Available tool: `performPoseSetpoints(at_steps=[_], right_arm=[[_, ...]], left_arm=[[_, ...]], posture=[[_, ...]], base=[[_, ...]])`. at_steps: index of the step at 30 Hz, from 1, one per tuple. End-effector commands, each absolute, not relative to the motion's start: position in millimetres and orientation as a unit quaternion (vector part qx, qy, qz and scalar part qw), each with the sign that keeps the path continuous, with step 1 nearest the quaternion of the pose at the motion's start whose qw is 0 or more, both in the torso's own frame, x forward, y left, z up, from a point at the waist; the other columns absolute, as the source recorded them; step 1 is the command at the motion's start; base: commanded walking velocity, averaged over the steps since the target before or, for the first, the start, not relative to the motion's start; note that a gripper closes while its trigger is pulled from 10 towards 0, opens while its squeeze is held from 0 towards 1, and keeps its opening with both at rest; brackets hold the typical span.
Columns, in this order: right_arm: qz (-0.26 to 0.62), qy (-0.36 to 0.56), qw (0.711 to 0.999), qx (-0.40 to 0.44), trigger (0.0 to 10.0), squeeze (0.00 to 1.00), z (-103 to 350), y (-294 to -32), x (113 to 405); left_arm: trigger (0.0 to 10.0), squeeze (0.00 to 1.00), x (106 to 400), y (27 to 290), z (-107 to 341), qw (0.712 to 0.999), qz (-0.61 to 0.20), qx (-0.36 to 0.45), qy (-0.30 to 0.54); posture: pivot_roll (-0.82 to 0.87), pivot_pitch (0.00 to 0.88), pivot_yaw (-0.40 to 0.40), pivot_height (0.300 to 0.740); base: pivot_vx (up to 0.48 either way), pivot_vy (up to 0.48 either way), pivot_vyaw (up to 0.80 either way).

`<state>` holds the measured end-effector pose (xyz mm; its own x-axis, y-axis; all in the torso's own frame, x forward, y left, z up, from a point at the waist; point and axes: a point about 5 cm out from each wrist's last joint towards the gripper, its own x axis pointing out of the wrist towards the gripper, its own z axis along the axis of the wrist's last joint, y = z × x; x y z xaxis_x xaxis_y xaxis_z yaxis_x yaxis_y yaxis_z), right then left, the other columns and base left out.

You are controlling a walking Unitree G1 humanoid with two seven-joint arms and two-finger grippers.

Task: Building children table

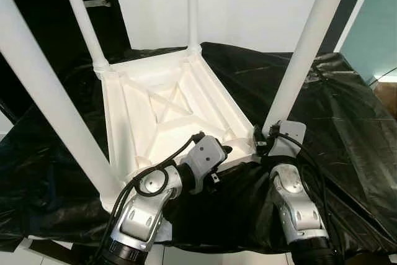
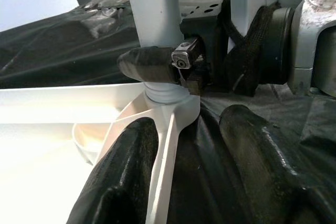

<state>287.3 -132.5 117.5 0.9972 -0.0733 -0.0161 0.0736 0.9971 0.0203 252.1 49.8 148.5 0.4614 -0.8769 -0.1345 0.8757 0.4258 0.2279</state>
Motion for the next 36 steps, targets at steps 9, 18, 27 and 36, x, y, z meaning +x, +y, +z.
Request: performPoseSetpoints(at_steps=[9, 18, 27, 36], right_arm=[[-0.044, 0.029, 0.999, 0.009, 10.0, 1.00, 108, -134, 281], [0.028, -0.009, 0.999, 0.017, 10.0, 1.00, 115, -149, 279], [0.169, -0.014, 0.986, -0.005, 10.0, 0.00, 125, -176, 279], [0.305, 0.006, 0.950, -0.071, 10.0, 0.00, 140, -191, 295]], left_arm=[[10.0, 0.00, 252, 52, 147, 0.861, -0.489, 0.139, 0.002], [10.0, 0.00, 254, 55, 148, 0.863, -0.485, 0.142, 0.000], [10.0, 0.00, 254, 57, 147, 0.862, -0.485, 0.146, 0.000], [10.0, 0.00, 258, 54, 148, 0.859, -0.490, 0.151, -0.006]], posture=[[-0.05, 0.004, 0.005, 0.740], [-0.04, 0.000, -0.001, 0.740], [-0.05, 0.000, 0.005, 0.740], [-0.05, 0.000, 0.012, 0.740]], base=[[0.000, 0.000, 0.00], [0.000, 0.000, 0.00], [0.000, 0.000, 0.00], [0.000, 0.000, 0.00]])
